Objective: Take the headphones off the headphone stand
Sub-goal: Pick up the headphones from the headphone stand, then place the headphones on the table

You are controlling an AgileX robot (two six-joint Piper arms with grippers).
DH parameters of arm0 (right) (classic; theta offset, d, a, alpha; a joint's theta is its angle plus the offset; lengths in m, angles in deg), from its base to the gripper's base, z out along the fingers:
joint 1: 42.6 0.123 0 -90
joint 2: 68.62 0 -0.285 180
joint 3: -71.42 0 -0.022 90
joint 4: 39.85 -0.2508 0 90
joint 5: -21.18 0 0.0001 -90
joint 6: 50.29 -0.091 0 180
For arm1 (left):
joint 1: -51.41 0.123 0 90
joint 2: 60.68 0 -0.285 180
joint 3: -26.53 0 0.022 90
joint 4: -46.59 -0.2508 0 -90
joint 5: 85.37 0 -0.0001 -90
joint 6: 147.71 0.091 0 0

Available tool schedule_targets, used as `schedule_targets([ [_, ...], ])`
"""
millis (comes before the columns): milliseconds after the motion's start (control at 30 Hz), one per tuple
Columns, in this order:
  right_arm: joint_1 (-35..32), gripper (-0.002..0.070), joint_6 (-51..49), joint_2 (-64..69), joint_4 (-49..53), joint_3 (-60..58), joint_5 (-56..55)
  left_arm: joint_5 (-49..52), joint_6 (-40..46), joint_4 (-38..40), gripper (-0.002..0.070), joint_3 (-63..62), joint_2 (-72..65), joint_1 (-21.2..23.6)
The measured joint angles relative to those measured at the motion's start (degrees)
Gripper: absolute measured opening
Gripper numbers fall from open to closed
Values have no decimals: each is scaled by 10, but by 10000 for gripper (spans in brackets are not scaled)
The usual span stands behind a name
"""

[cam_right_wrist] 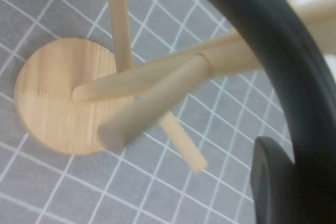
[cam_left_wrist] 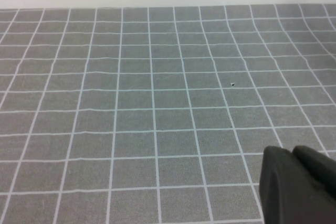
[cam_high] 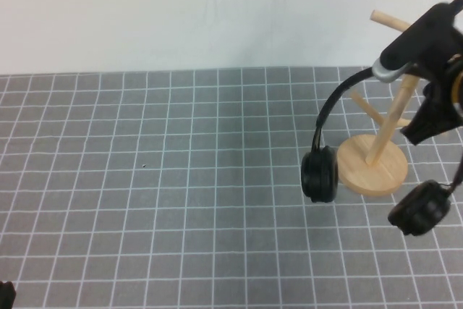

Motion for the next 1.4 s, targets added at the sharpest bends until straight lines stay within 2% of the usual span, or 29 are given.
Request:
schedule_targets([
  [167,67,43,0,-75,-17,8,61,0,0,0,-6,0,0,0],
  [300,142,43,0,-98,-61,61,87,0,0,0,-6,0,0,0],
  [433,190,43,9,-59,-103,123,94,0,0,0,-6,0,0,0],
  [533,199,42,18,3,-128,160,95,0,0,0,-6,0,0,0],
  [700,184,42,25,130,-177,196,83,0,0,0,-6,0,0,0],
  [1000,91,42,74,300,-280,243,25,0,0,0,-6,0,0,0],
  [1133,66,42,131,343,-361,265,27,0,0,0,-6,0,0,0],
  [1400,64,46,147,374,-399,270,31,0,0,0,-6,0,0,0],
])
